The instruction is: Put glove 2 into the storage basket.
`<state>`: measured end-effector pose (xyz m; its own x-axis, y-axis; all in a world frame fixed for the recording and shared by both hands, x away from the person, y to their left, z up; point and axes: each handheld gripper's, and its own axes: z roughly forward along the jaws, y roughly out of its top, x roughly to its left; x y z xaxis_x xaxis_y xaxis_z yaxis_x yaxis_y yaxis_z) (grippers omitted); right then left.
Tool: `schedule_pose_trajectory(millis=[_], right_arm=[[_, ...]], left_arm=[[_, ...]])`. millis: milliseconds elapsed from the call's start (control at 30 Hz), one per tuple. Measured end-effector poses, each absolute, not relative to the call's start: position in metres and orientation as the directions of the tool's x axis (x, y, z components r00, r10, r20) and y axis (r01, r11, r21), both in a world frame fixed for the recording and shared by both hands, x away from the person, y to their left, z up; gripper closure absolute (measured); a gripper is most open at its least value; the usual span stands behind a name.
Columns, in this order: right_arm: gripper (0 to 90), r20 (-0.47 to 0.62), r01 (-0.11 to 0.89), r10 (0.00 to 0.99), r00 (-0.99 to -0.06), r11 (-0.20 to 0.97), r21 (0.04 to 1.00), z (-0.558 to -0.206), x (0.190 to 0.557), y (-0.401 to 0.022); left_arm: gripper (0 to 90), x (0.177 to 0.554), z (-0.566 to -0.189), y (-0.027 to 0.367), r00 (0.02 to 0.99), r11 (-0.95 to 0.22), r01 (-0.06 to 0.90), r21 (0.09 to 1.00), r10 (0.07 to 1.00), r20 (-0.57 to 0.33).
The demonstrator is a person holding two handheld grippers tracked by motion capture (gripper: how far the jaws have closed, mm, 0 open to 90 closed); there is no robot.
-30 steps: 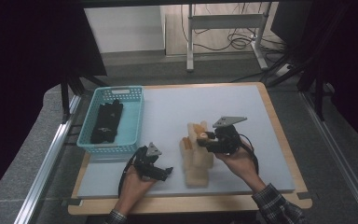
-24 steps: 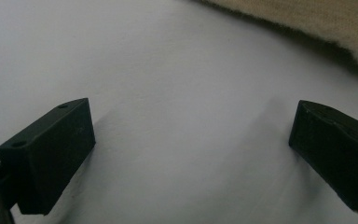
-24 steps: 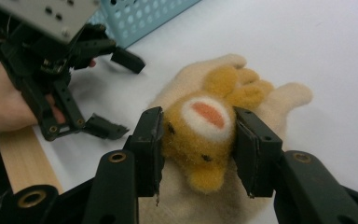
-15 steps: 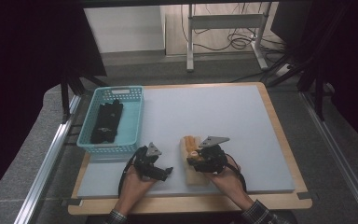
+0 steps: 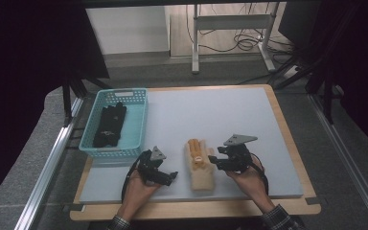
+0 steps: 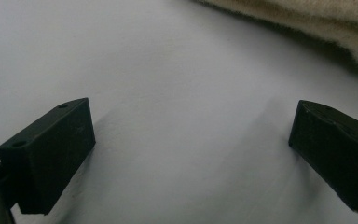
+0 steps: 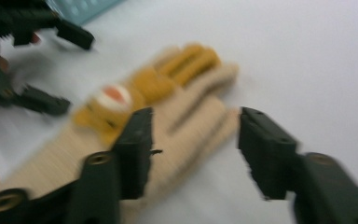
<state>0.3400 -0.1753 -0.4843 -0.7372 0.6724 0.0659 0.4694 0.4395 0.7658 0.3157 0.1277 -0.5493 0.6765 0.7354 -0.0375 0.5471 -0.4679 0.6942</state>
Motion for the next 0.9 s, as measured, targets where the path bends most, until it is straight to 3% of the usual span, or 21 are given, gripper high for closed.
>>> schedule_pose_trajectory(millis=[133,333,900], right_arm=[[64.9,0.104,0.504,0.672,-0.733,0.433,0.747,-0.498,0.343,-0.188],[76.3,0.073,0.471,0.631,-0.772,0.492,0.732,-0.504,0.334,-0.188],[80.7,0.061,0.424,0.544,-0.837,0.574,0.701,-0.528,0.316,-0.157]], left_arm=[[1.3,0.314,-0.549,0.128,0.677,-0.472,0.542,0.695,0.736,-0.028],[2.8,0.305,-0.548,0.133,0.661,-0.462,0.556,0.691,0.75,-0.03],[2.2,0.283,-0.553,0.191,0.555,-0.365,0.611,0.703,0.83,-0.051]])
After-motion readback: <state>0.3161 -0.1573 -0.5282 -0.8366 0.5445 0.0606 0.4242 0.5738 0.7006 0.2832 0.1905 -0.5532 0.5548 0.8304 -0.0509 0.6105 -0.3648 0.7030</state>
